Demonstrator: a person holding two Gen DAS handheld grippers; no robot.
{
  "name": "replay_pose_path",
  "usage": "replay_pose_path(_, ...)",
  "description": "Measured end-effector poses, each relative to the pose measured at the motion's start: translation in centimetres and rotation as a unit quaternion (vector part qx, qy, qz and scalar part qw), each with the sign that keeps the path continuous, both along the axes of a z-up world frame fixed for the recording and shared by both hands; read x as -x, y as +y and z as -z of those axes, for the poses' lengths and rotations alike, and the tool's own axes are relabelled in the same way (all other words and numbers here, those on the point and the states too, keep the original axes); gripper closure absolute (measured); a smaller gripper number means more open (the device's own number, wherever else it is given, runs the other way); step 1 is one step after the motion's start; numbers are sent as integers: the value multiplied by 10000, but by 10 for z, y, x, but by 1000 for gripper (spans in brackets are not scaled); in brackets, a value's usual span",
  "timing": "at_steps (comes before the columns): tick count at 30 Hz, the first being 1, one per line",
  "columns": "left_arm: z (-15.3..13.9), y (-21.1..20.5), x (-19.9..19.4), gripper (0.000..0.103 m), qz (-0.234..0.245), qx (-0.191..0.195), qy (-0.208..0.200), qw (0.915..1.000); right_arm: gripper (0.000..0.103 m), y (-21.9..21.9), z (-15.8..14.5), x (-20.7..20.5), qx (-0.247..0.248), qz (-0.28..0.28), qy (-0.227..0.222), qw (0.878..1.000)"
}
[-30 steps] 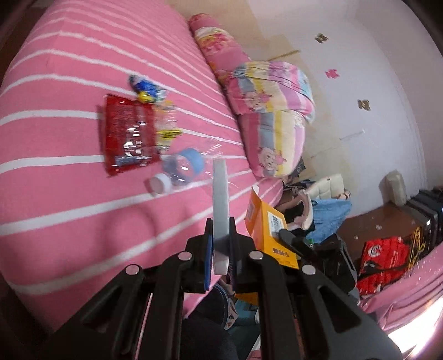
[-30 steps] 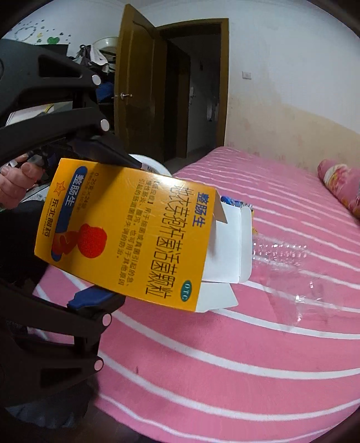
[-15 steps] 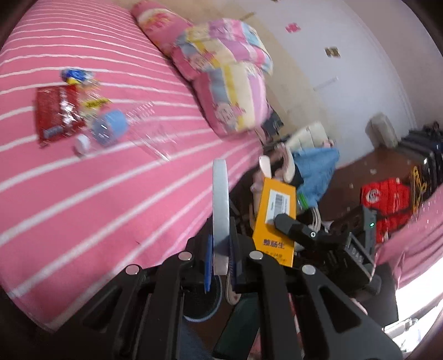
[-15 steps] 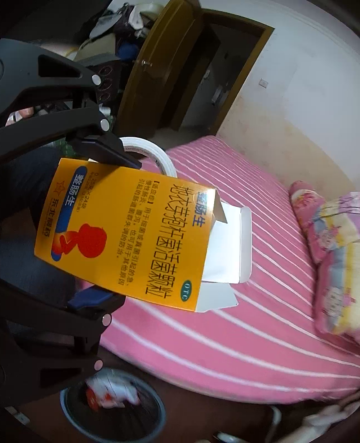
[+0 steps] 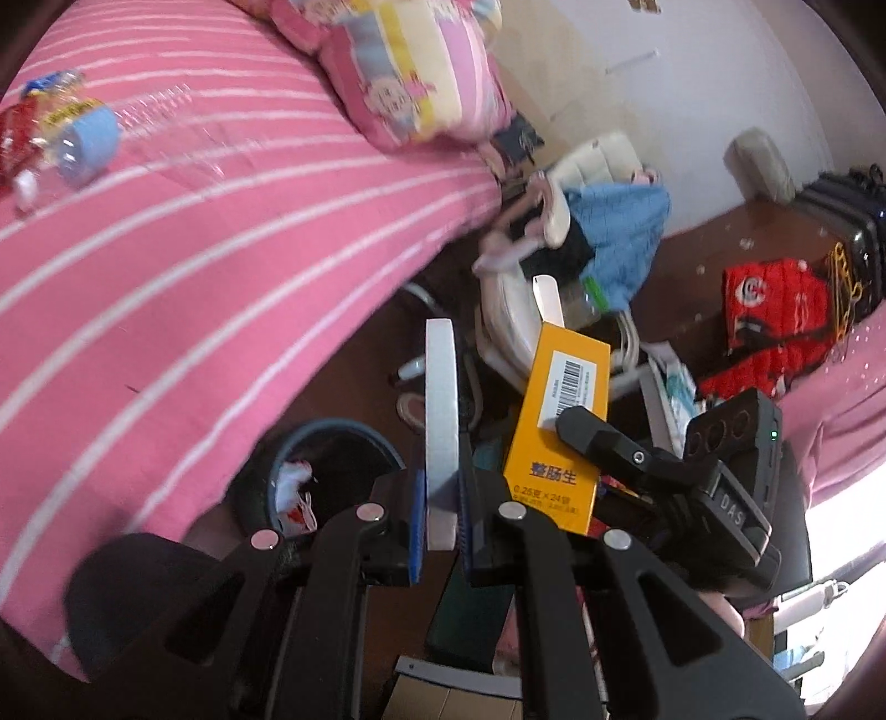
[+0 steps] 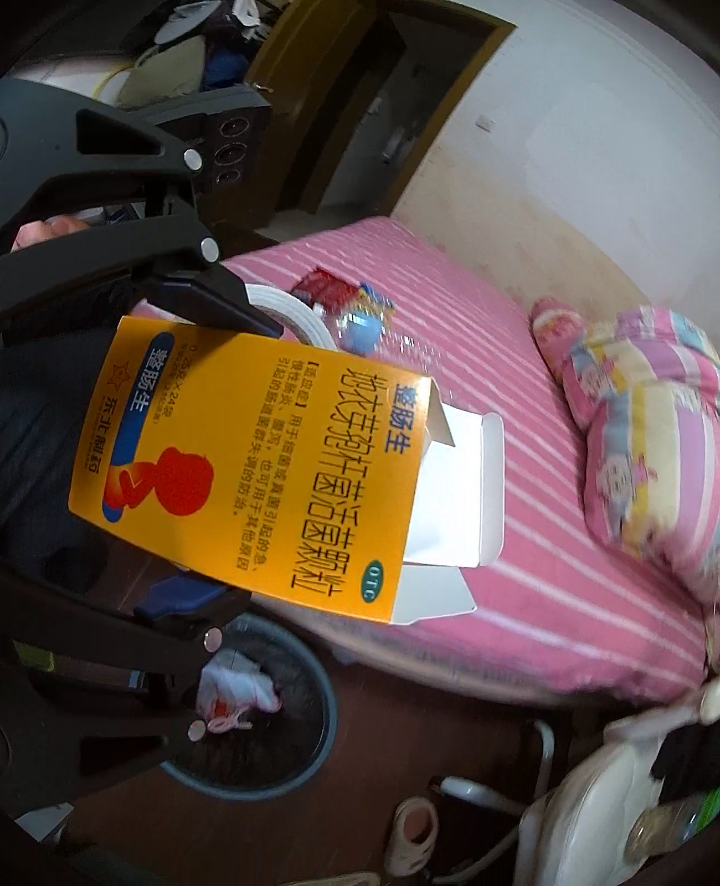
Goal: Collect trash
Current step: 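Carry the orange box and tape roll with both tools over the blue bin, then open both tools to drop the box and tape into the bin, then move both tools back toward the red snack bag and plastic bags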
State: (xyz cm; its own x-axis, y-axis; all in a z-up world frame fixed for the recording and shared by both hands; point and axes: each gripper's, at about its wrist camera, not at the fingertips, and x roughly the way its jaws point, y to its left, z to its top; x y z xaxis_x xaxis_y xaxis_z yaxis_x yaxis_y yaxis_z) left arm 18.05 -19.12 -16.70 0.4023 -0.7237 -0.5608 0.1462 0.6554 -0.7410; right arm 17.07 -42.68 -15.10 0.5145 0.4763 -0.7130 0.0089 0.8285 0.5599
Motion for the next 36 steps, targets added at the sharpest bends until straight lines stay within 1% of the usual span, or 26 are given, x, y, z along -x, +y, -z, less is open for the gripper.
replay_pose_path(2,7,-15,-4,94,119,-54,69,9999,29,-15,7,4,-16,116,70,9999)
replay_pose_path(8,34,-56,-16,94,449,-319,330,9979,29,-59,35,17,148,446,325,9984)
replay_pose_path(13,65,-87,-25,94,711,-563,610,9940,29,-93,69,25,379,700,673,9946)
replay_pose_path(20,113,-126,-42,94,1084,-899,975,9852,29,-114,110,24,686,788,1121,9882)
replay_pose_path(23,127,-141,-47,93,1266,-970,1073,9813,27,-120,126,20,808,801,1253,9856)
replay_pose_path(24,137,-147,-52,83,1336,-950,1190,9793,26,-122,133,16,947,800,1281,9840)
replay_pose_path(25,142,-150,-53,55,1346,-1011,1256,9777,23,-122,138,13,1103,797,1319,9819)
replay_pose_path(26,147,-153,-55,38,1302,-1159,1302,9761,23,-122,144,9,1375,781,1400,9774)
replay_pose_path(27,149,-151,-56,25,1170,-1312,1271,9762,22,-121,147,7,1483,794,1420,9755)
replay_pose_path(28,149,-148,-57,25,1088,-1308,1241,9776,19,-122,149,7,1563,830,1427,9738)
replay_pose_path(29,148,-146,-58,25,1081,-1197,1271,9787,17,-125,149,9,1542,876,1415,9739)
replay_pose_path(30,147,-144,-58,24,1076,-1069,1295,9799,17,-126,149,11,1512,904,1400,9744)
replay_pose_path(32,144,-139,-57,24,985,-1029,1235,9821,17,-131,150,16,1414,974,1397,9752)
replay_pose_path(33,144,-137,-57,24,949,-986,1261,9825,17,-134,150,18,1308,1017,1429,9758)
replay_pose_path(36,140,-131,-57,24,844,-824,1274,9848,17,-135,146,20,1225,1076,1423,9763)
